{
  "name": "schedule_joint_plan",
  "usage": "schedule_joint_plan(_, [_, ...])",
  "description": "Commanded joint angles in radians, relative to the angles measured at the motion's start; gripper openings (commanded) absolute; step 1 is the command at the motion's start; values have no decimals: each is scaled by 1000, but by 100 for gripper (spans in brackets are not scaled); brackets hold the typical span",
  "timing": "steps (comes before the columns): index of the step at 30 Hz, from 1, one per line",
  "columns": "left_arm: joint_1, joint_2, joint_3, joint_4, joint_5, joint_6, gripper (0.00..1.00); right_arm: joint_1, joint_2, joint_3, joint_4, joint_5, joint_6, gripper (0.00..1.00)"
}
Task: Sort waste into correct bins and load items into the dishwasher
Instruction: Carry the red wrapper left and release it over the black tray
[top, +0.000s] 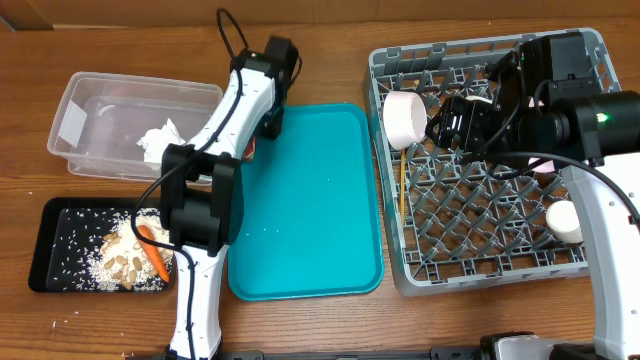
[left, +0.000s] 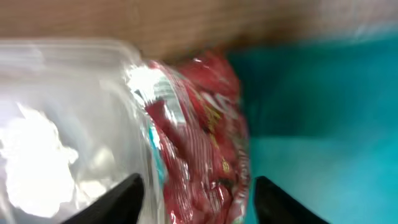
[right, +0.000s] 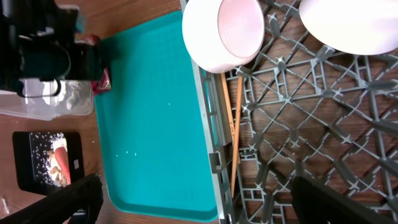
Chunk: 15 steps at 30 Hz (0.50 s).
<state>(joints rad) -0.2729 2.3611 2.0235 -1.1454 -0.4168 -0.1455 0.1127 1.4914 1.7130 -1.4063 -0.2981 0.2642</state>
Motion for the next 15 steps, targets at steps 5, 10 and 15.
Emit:
schedule_joint_plan(5, [8, 25, 0, 48, 43, 35, 64, 4, -8, 8, 6, 9, -6, 100])
schedule_joint_plan(10, [8, 74, 0, 28, 53, 35, 62, 4, -8, 8, 6, 9, -6, 100])
schedule_joint_plan(15, [5, 102, 0, -20, 59, 35, 26, 4, -8, 8, 3, 9, -6, 100])
